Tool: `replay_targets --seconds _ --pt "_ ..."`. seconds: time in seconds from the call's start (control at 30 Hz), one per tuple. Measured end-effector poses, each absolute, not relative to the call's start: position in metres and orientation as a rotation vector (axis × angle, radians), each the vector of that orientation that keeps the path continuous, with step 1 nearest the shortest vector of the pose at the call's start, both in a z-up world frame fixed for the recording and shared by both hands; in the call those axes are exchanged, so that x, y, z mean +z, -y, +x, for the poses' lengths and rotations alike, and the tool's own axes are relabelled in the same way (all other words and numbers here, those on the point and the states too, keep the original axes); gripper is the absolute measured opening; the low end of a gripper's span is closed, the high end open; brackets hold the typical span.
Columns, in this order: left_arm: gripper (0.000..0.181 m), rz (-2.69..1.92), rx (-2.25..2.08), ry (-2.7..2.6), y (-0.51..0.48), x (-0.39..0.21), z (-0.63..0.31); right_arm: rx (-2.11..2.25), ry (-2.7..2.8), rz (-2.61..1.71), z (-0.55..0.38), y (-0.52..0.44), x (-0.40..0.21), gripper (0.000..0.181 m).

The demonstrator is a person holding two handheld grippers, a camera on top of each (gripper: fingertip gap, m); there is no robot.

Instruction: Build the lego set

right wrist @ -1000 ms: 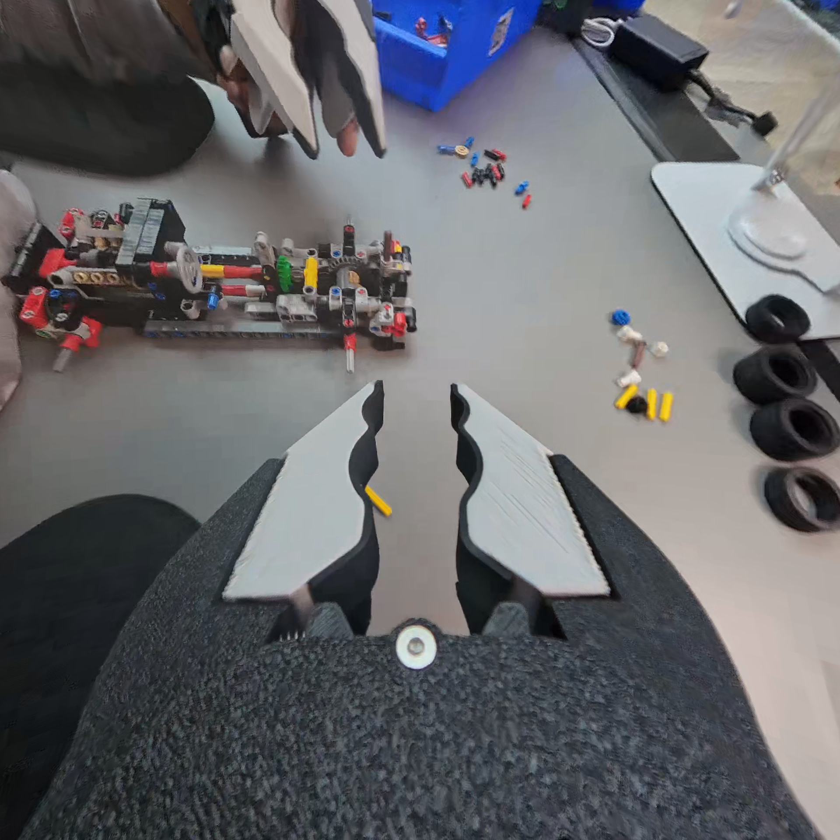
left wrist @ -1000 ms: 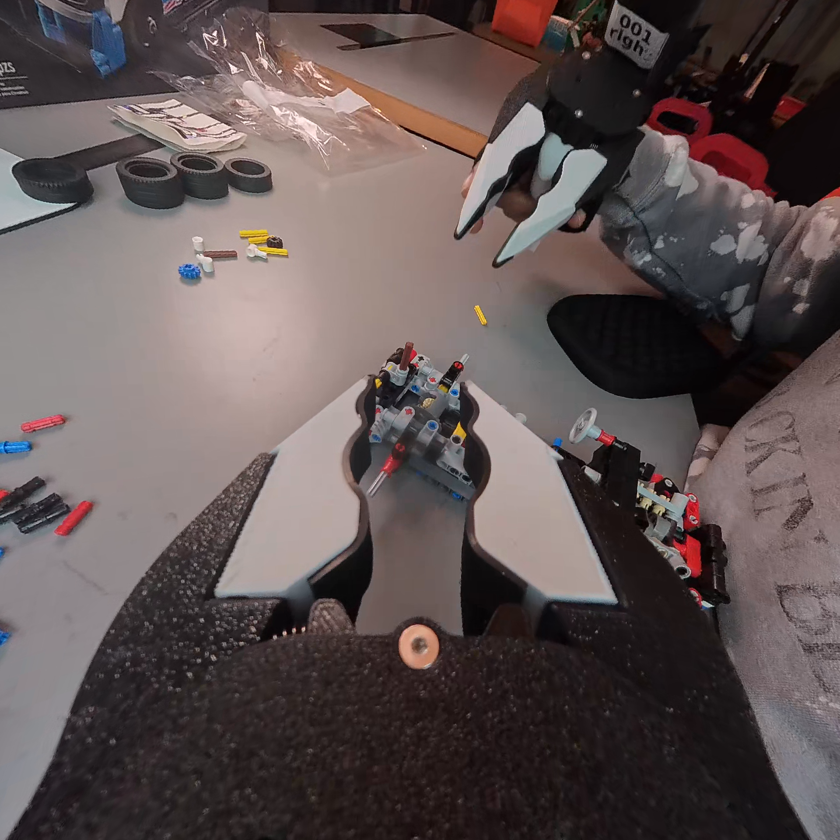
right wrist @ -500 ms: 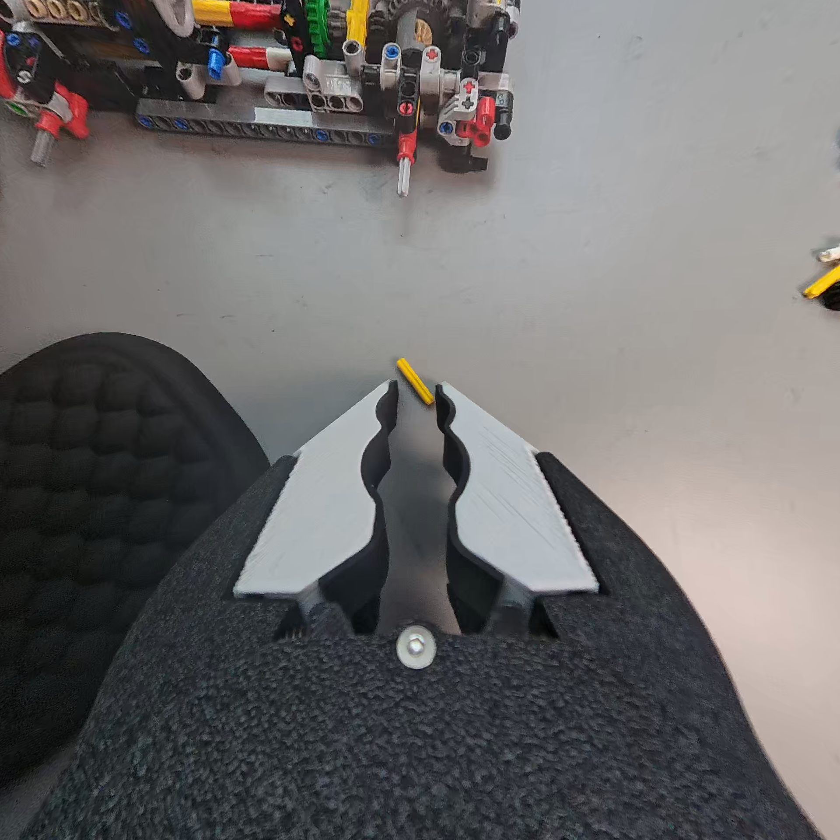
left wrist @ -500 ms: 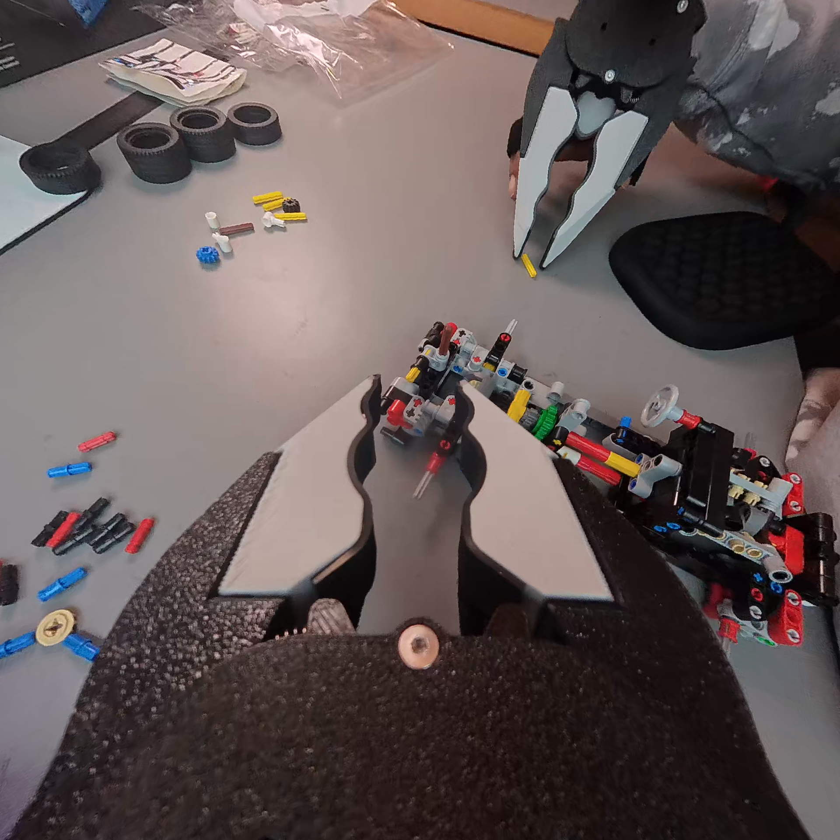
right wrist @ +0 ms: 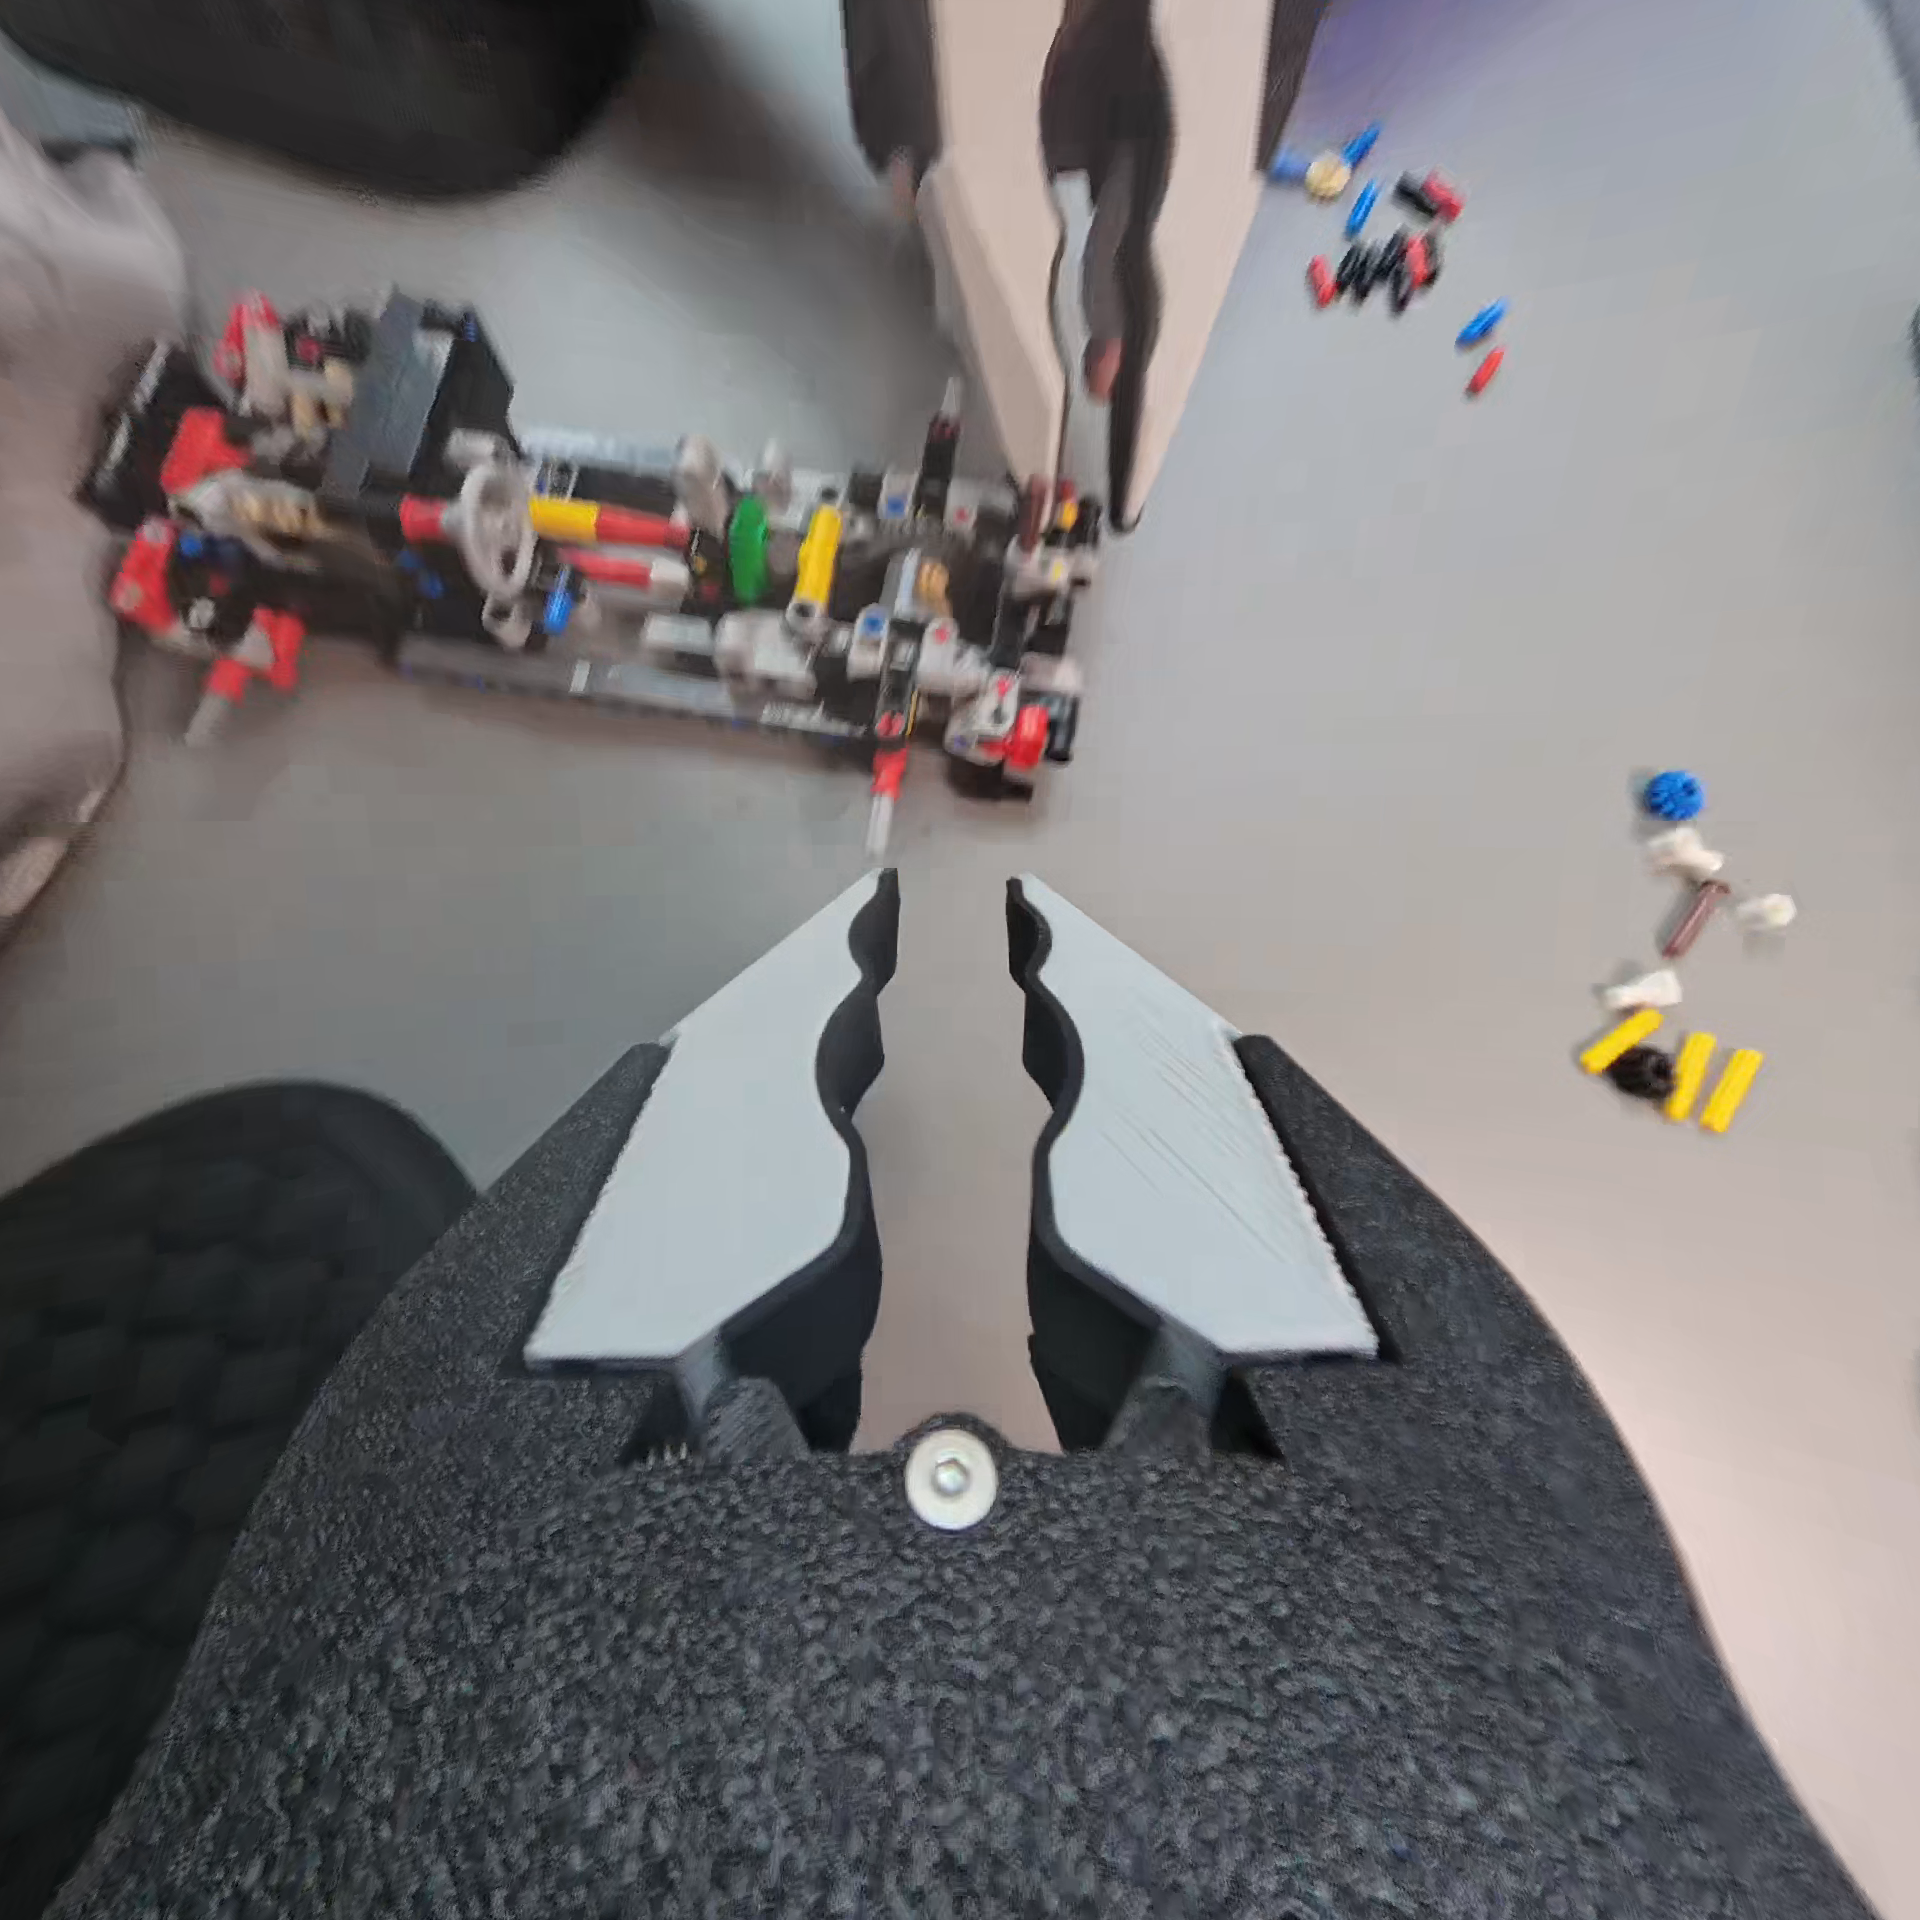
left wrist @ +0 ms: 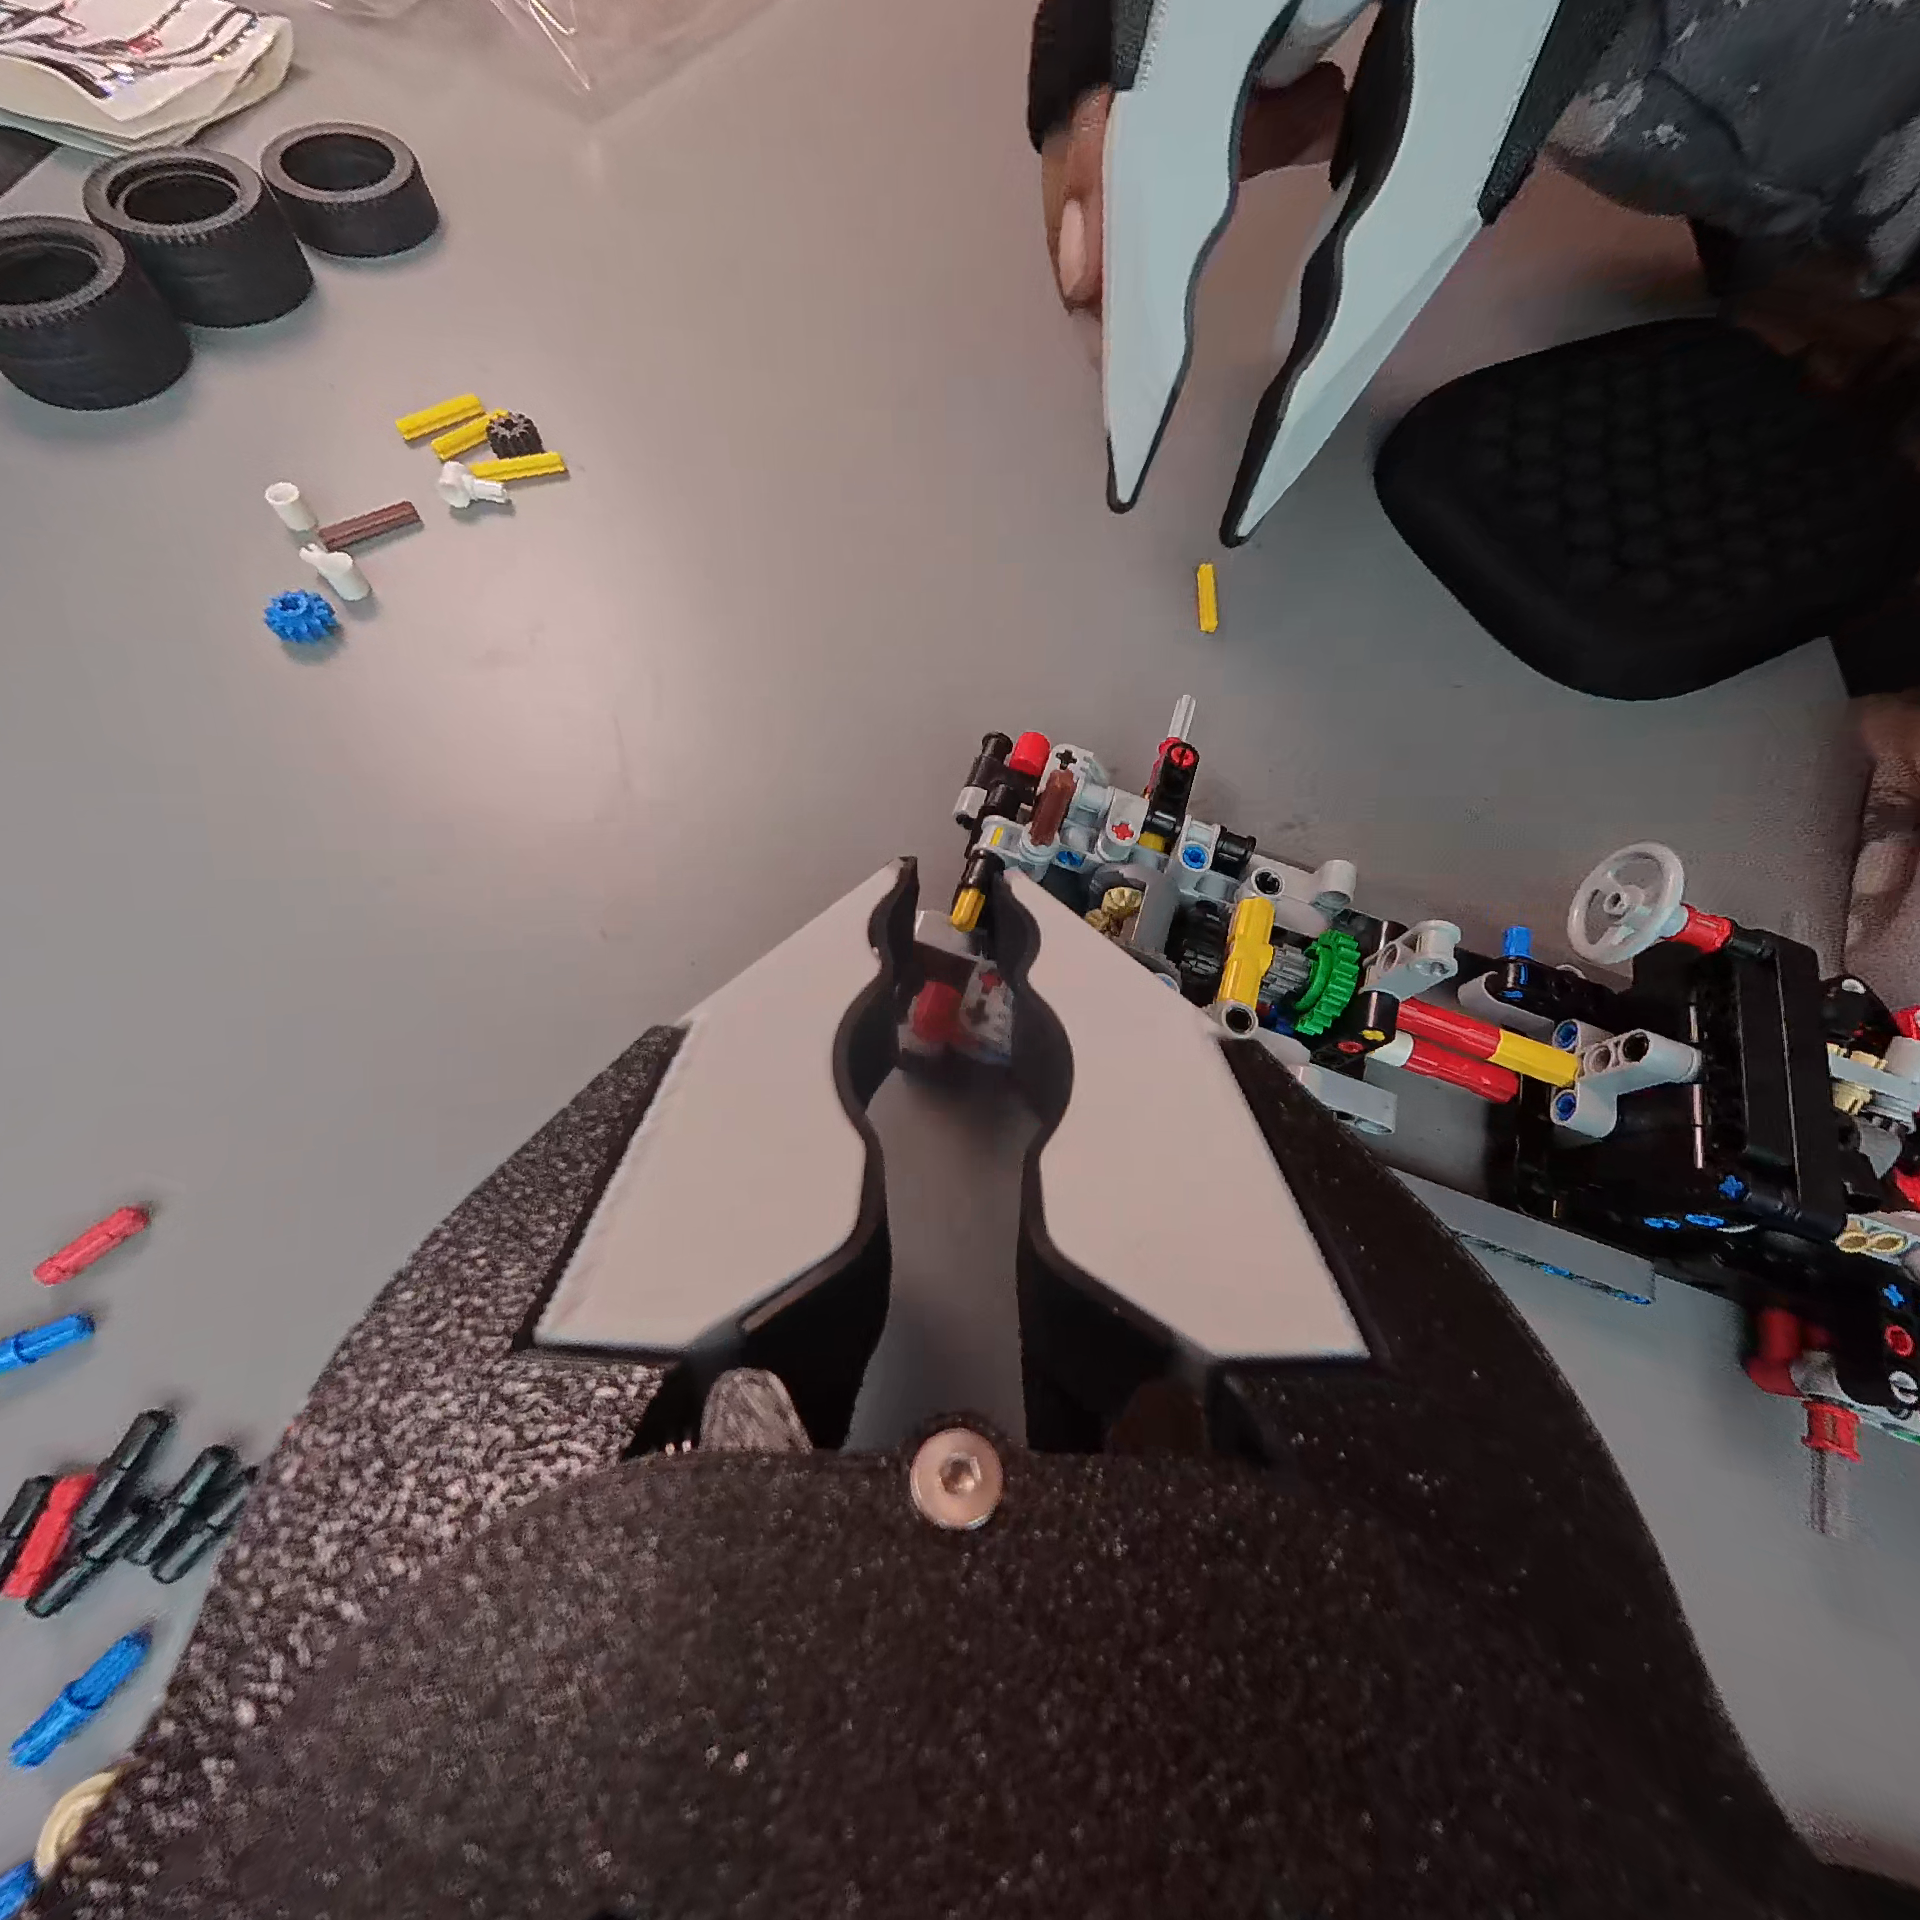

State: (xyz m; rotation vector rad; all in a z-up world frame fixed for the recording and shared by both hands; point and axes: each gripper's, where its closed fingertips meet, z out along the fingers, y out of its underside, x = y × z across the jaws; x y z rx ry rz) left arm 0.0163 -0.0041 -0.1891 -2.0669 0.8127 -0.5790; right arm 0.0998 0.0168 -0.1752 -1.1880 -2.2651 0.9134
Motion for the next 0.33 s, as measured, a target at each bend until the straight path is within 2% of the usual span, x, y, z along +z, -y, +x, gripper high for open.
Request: replay_targets --seconds 0.03,0.13,0.27,0.33 --pt "0.012 -2.064 -0.59 -0.823 0.003 -0.189 0.017 0.947 2.215 -1.183 0.084 -0.017 -0.169 0.018" --pt "0.008 -2.073 -0.61 -0.868 0.005 -0.192 0.021 1.021 2.165 -1.163 0.045 -0.009 -0.168 0.017" --pt "0.006 -2.077 -0.602 -0.87 0.006 -0.194 0.022 1.069 2.278 -1.146 0.024 0.012 -0.185 0.026" --pt "0.006 -2.082 -0.614 -0.859 0.007 -0.194 0.021 1.027 2.28 -1.109 0.018 0.014 -0.189 0.013"
